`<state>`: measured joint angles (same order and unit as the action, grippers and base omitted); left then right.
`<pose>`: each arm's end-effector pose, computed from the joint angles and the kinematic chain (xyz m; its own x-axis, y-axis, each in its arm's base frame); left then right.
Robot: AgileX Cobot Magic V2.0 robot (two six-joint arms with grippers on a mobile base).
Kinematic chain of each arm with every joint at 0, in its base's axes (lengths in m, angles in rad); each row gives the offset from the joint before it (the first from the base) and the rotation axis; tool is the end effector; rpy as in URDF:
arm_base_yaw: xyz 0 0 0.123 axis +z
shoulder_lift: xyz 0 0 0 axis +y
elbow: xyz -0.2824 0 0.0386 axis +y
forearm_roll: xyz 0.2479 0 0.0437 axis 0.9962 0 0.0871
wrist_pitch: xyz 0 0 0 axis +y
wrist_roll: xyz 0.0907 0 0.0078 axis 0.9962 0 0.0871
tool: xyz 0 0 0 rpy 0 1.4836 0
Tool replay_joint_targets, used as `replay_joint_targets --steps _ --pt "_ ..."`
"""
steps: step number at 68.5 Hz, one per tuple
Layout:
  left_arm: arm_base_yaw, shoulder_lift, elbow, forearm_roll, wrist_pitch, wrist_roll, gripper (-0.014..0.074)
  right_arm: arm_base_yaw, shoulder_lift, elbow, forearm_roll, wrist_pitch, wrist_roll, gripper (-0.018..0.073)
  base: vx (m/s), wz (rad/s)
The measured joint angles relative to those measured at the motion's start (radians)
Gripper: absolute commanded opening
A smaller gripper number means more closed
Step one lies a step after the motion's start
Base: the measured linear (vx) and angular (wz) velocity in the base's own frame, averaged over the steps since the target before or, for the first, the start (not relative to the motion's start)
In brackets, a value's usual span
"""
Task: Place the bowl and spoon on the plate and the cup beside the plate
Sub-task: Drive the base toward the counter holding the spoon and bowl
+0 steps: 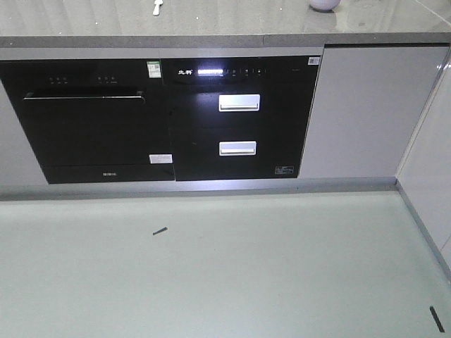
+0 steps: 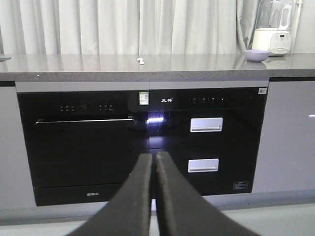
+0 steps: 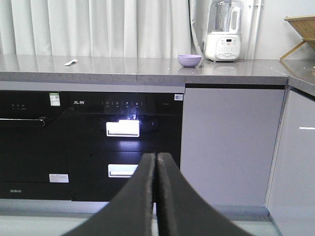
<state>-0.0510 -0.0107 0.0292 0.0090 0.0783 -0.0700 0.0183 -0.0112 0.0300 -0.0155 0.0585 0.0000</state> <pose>0.0568 -0.0028 0.1967 -0.0126 -0.0604 -0.9981 0.0496 0.9969 -0.0610 0.0569 0.0010 0.1982 0.0102 -0.0153 -0.9998 -0.0172 0.9997 -0.0155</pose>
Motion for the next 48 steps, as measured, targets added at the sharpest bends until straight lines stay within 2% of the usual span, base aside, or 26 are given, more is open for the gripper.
replay_joint_targets --steps 48 --pt "0.0 0.0 0.0 0.0 0.0 0.0 -0.0006 0.0 0.0 0.0 0.0 -0.002 0.0 -0.0003 0.34 -0.01"
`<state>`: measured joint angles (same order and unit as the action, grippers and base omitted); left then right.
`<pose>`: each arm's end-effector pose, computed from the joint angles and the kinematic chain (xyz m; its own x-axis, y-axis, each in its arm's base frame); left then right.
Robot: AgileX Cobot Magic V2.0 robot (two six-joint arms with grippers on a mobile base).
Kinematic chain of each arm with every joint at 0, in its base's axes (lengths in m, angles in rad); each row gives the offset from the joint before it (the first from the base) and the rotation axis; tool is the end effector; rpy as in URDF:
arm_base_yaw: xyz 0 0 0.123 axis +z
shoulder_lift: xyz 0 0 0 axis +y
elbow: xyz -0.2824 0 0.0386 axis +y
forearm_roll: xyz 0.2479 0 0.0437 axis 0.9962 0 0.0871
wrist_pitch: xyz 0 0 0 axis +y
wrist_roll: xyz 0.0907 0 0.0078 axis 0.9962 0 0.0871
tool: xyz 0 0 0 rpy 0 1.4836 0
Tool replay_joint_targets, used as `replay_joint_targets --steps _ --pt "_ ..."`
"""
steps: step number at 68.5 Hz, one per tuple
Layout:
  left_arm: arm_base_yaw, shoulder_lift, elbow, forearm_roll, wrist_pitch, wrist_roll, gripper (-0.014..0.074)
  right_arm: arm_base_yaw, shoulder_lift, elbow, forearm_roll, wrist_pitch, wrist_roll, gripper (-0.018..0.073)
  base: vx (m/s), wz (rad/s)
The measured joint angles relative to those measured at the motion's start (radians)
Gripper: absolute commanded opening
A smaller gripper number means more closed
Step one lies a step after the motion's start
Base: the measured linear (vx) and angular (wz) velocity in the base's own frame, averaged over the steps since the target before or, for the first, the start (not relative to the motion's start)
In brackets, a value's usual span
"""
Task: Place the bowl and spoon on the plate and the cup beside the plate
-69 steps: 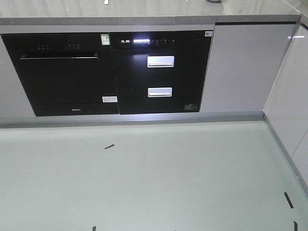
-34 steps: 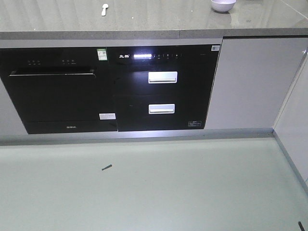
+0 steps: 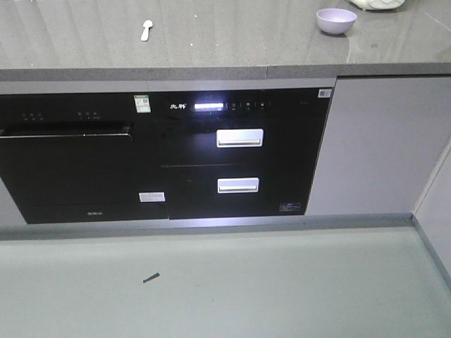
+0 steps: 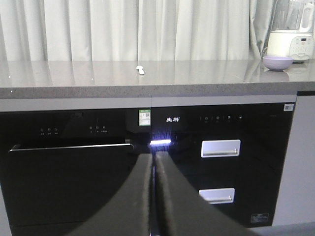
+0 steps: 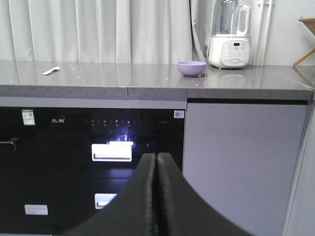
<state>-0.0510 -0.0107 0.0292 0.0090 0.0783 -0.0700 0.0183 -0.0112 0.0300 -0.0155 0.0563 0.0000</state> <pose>0.0568 -0.0028 0.1967 -0.0126 -0.0604 -0.9981 0.0496 0.9969 -0.0610 0.0569 0.0010 0.1984 0.0124 -0.0153 -0.9998 -0.0172 0.9997 -0.0155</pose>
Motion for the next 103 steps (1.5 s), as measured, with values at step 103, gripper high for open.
replay_joint_targets --steps 103 --pt "-0.015 0.0 0.0 0.0 0.0 0.0 -0.0006 0.0 0.0 0.0 0.0 0.002 0.0 -0.0003 0.34 -0.01"
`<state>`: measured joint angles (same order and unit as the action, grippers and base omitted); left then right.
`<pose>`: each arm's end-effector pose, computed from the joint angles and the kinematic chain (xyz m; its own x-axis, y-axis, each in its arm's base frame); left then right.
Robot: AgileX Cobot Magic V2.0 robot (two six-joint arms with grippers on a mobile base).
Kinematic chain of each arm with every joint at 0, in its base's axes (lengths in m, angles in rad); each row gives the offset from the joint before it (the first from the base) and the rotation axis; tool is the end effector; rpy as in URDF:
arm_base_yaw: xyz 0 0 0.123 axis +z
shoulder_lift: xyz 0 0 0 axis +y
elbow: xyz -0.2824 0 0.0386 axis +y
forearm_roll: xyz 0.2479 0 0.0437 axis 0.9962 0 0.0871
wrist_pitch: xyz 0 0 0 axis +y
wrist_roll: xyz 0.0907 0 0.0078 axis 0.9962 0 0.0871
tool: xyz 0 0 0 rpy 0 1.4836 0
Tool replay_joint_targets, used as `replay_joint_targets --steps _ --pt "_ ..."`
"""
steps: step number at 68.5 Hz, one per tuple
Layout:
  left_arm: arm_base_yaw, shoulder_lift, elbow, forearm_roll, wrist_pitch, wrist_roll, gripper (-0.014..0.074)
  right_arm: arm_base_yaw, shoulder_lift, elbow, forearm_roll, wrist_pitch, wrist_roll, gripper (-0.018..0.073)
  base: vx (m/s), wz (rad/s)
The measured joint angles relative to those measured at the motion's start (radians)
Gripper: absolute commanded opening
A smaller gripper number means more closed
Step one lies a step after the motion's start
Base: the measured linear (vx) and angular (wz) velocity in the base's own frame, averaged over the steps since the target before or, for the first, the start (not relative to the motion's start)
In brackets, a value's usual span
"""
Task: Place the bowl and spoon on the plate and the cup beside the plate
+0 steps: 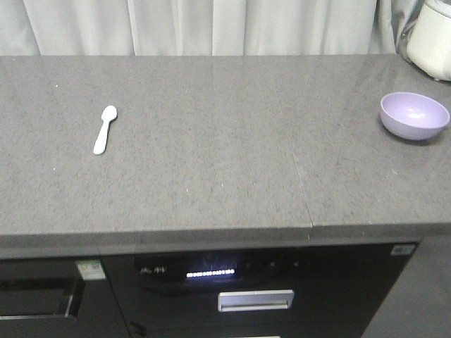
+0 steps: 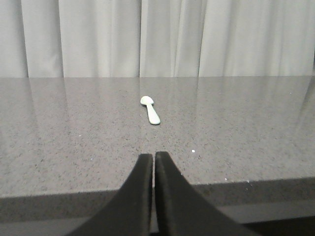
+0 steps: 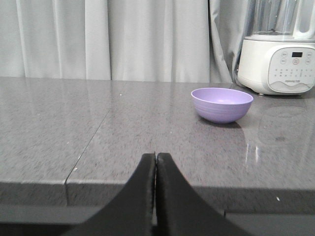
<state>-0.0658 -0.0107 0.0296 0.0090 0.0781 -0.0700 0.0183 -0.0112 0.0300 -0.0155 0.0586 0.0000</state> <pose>0.0568 -0.0037 0.1966 -0.0137 -0.0602 -0.9981 0.0643 0.9961 -0.0610 0.0569 0.0010 0.1982 0.0101 -0.0153 -0.9998 -0.0172 0.9997 -0.0155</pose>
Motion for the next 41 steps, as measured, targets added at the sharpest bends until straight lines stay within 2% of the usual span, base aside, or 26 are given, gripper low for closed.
replay_joint_targets --steps 20,41 --pt "0.0 0.0 0.0 0.0 0.001 0.0 -0.0006 0.0 0.0 0.0 0.0 0.0 0.0 -0.0003 0.28 0.06" --pt "0.0 0.0 0.0 0.0 0.0 0.0 -0.0006 0.0 0.0 0.0 0.0 0.0 0.0 -0.0003 0.13 0.02"
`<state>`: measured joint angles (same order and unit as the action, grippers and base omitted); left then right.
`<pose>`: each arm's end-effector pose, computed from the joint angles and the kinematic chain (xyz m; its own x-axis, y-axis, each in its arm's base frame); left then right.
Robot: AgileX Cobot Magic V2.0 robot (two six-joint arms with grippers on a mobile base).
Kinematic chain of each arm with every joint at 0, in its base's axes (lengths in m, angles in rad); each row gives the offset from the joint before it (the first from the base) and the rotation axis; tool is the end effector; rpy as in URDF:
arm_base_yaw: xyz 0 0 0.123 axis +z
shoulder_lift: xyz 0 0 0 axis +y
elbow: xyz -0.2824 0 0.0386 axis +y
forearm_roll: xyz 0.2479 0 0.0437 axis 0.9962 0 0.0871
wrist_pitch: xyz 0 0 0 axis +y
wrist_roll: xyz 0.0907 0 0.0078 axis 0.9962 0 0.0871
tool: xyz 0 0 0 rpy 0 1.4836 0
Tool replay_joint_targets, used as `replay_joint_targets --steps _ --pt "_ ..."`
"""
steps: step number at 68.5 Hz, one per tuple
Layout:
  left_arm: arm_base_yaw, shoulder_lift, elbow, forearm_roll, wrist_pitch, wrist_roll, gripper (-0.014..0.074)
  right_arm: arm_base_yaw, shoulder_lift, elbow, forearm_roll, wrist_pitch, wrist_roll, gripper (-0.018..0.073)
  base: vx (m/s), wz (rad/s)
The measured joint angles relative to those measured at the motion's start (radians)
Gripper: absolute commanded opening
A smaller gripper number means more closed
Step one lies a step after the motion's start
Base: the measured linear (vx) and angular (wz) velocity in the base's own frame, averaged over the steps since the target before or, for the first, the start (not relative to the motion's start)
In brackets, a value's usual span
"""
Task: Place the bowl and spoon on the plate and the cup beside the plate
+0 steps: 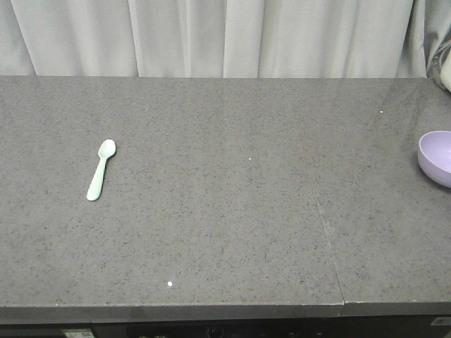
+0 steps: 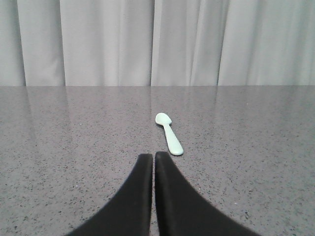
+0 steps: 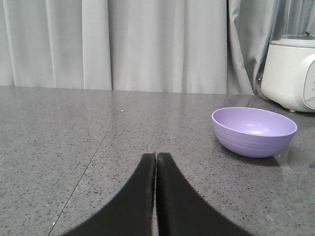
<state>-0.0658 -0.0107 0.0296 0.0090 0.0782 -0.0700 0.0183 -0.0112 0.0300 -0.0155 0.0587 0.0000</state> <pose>0.0568 -0.0037 0.1966 -0.0138 -0.0602 -0.9981 0.0643 0.9961 -0.0610 0.0569 0.0010 0.1982 0.0100 -0.0153 -0.9998 -0.0172 0.9997 -0.0155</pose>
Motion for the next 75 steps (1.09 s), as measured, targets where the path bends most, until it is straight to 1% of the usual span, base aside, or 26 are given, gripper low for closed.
replay_joint_targets --steps 75 --pt "0.0 0.0 0.0 0.0 0.0 0.0 -0.0006 0.0 0.0 0.0 0.0 0.0 0.0 -0.0003 0.02 0.02"
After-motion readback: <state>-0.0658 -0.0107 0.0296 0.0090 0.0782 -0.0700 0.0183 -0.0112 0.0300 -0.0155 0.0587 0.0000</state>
